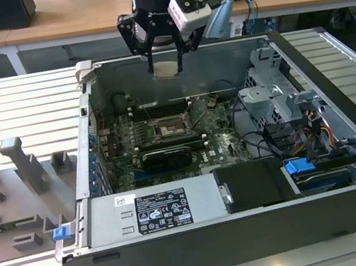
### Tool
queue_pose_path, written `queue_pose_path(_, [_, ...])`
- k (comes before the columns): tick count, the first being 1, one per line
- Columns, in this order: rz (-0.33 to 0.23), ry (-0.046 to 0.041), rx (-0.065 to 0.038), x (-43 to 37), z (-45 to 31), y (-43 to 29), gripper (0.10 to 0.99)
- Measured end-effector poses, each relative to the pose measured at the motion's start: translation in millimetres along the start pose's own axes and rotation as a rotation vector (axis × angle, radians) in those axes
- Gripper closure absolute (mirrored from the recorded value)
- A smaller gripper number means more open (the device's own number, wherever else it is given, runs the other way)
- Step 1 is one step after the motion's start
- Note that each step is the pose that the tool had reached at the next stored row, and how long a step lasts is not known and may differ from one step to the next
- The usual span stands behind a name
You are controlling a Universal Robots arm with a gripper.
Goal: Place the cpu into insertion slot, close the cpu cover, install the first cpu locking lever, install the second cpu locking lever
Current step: 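Place the cpu into insertion slot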
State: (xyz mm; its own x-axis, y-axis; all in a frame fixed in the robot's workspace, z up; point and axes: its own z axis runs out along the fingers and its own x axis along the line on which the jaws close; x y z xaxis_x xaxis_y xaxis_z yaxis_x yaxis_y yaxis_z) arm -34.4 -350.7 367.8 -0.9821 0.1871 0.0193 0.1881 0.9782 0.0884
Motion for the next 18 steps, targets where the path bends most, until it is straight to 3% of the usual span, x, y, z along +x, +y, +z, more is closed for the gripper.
queue_pose_path(2, [0.038,-0.0034,-0.001,0.0,0.9,-0.1,0.549])
queue_pose_path(5, [0.147,-0.0131,-0.003,0.0,2.2,-0.2,0.549])
queue_pose_path(8, [0.205,-0.0183,-0.004,-0.1,3.3,-0.3,0.549])
queue_pose_path(12, [0.348,-0.0306,-0.007,-0.1,6.5,-0.6,0.549])
queue_pose_path(18, [0.502,-0.0427,-0.009,-0.2,10.0,-0.9,0.549])
